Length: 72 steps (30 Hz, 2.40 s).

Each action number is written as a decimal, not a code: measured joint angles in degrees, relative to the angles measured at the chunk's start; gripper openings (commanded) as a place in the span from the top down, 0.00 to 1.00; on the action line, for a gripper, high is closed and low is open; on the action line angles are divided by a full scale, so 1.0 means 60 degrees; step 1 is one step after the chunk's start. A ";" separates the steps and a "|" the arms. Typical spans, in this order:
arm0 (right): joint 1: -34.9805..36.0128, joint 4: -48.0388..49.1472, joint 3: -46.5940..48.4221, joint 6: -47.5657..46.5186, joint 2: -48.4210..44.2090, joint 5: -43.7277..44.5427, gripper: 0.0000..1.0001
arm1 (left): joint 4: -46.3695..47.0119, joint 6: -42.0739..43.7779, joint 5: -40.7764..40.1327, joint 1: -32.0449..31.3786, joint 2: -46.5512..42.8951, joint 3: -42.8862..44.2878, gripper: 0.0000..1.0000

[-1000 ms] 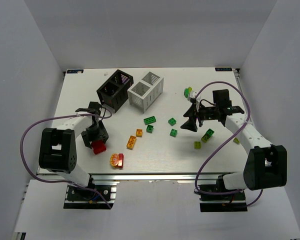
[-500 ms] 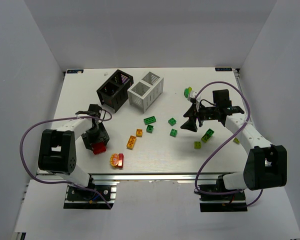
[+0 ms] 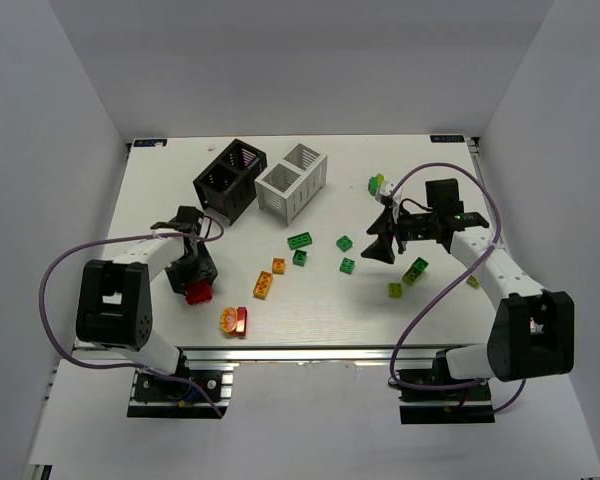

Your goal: Sort the legos into containers by color

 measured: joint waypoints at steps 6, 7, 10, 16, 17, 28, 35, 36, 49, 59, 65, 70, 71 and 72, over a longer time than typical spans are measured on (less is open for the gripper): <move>0.0342 0.0058 0.0000 0.0517 0.0000 -0.0040 0.43 | 0.0215 -0.0317 0.0637 0.0000 -0.0608 0.0004 0.96; 0.0499 0.0120 0.0000 0.0739 0.0000 -0.0015 0.49 | 0.0277 -0.0466 0.0962 0.0000 -0.0820 0.0007 0.99; 0.1300 0.0499 0.0015 0.1661 0.0000 0.0353 0.56 | 0.0659 -0.0980 0.1931 -0.0015 -0.1468 0.0058 1.00; 0.3202 0.1792 0.0831 0.5122 0.0546 0.1147 0.41 | 0.2397 -0.2849 0.3406 -0.0612 -0.2339 0.0433 1.00; 0.3391 0.2033 0.1053 0.5705 0.0736 0.1308 0.35 | 0.2743 -0.3187 0.3512 -0.0787 -0.2371 0.0495 1.00; 0.4524 0.3687 0.2750 1.0167 0.2011 0.3734 0.11 | 0.4965 -0.5872 0.3424 -0.2710 -0.2229 0.1315 1.00; 0.4878 0.4069 0.2973 1.0786 0.2328 0.5067 0.13 | 0.5515 -0.6597 0.3315 -0.2932 -0.2146 0.1304 1.00; 0.4921 0.4069 0.3031 1.0794 0.2364 0.5235 0.14 | 0.5592 -0.6663 0.3308 -0.2932 -0.2146 0.1297 1.00; 0.5107 0.4342 0.3107 1.0732 0.2557 0.6349 0.38 | 0.6033 -0.7027 0.3271 -0.2947 -0.2146 0.0925 1.00; 0.5144 0.4794 0.2951 1.0429 0.2557 0.6623 0.37 | 0.6302 -0.7209 0.3257 -0.2947 -0.2153 0.0645 1.00; 0.5140 0.4787 0.2867 1.0291 0.2561 0.6612 0.31 | 0.6528 -0.7271 0.3260 -0.2947 -0.2153 0.0630 1.00; 0.5140 0.4794 0.2820 1.0233 0.2561 0.6590 0.35 | 0.6670 -0.7329 0.3260 -0.2947 -0.2153 0.0630 1.00; 0.5140 0.4790 0.2812 1.0229 0.2568 0.6583 0.35 | 0.6674 -0.7340 0.3260 -0.2947 -0.2153 0.0630 1.00; 0.5140 0.4790 0.2801 1.0225 0.2572 0.6579 0.36 | 0.6677 -0.7344 0.3260 -0.2947 -0.2153 0.0630 1.00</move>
